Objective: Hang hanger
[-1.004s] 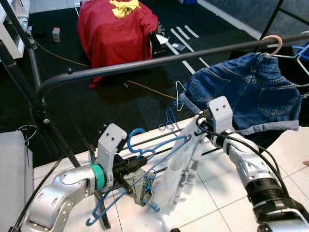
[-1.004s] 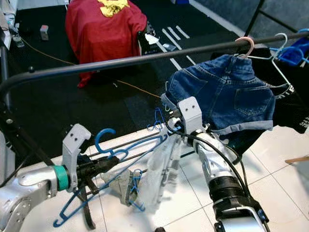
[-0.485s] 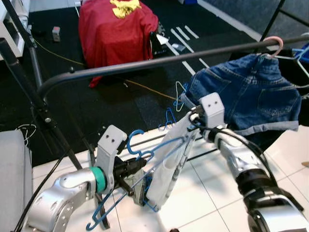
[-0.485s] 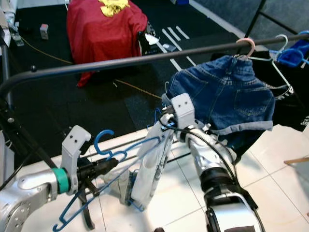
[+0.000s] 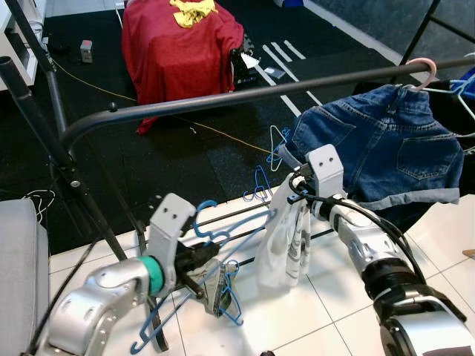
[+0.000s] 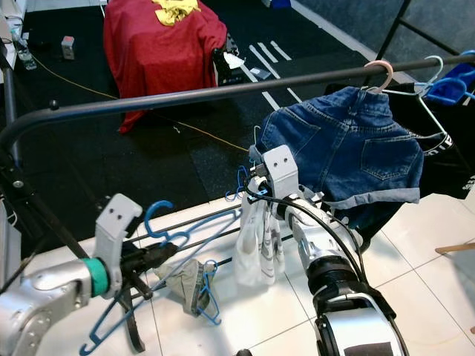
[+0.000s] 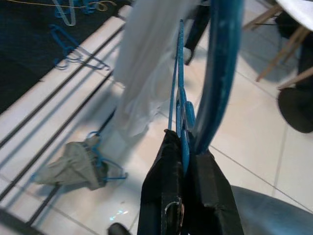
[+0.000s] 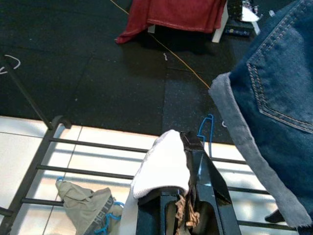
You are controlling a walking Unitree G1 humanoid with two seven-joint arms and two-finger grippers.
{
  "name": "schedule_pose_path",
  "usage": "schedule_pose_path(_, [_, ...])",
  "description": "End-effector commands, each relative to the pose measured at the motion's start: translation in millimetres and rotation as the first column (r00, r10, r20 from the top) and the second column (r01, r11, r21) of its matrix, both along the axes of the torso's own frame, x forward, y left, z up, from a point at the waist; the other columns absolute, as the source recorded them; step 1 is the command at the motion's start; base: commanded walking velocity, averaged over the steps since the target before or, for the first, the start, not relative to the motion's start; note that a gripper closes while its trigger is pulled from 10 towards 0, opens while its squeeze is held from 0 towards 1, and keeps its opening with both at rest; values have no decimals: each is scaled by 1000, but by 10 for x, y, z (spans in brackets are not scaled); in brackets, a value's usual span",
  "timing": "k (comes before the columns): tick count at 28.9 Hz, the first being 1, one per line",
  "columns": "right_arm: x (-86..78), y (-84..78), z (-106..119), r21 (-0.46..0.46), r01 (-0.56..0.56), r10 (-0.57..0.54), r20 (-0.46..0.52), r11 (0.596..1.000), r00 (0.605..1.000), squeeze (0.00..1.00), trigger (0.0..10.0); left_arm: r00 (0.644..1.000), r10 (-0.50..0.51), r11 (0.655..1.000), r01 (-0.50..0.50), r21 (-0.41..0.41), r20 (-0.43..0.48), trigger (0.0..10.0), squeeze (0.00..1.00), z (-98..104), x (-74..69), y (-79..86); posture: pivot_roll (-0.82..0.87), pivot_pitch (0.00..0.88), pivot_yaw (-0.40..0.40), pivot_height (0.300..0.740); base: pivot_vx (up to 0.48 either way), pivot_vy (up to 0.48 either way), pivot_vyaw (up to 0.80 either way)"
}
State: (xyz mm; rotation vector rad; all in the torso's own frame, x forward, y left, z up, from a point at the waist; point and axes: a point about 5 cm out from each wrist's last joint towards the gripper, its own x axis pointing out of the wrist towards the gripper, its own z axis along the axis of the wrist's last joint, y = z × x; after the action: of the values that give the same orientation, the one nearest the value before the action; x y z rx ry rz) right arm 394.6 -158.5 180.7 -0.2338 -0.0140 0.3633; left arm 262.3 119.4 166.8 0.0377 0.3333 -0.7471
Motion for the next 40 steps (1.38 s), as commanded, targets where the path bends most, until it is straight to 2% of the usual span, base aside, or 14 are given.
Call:
schedule_pose_path(1, [19,19,25,-13,-4,5,18,1000,1000,0,10000,999,-36,999,36,-14,-7,10000,0,29,-44,-42,-83,155,28,740,0,0,0])
schedule_pose_path(8, [40,51,26,-15,-4,5,17,1000,1000,0,10000,998,-68,997,68,-25,-2,10000,0,62,-74,-28,-73,161,28,740,0,0,0])
schedule_pose_path(9, [48,115,50,-4,-21,21,22,1000,1000,0,10000,999,-33,999,33,-11,-6,10000,0,36,-41,-31,-73,165,28,740,0,0,0])
schedule_pose_path(15, [47,196,62,12,-44,44,32,999,999,0,10000,1000,-7,1000,7,-21,-8,10000,0,24,4,-117,-78,167,27,740,0,0,0])
schedule_pose_path(21, [45,219,52,15,-52,52,34,999,998,0,10000,993,120,992,-121,48,17,10000,0,-43,124,-109,-87,172,27,740,0,0,0])
schedule_pose_path(26, [37,178,34,-3,-51,51,31,999,998,0,10000,992,127,990,-128,53,20,10000,0,-31,116,-71,-87,174,26,740,0,0,0])
schedule_pose_path(34, [8,93,-43,-22,-43,44,18,999,999,0,10000,996,86,995,-88,-52,-27,10000,0,75,77,-39,-86,176,30,740,0,0,0])
schedule_pose_path(40, [8,113,-41,-16,-46,46,18,999,999,0,10000,995,93,993,-94,-73,-21,10000,0,122,108,-70,-88,175,31,740,0,0,0])
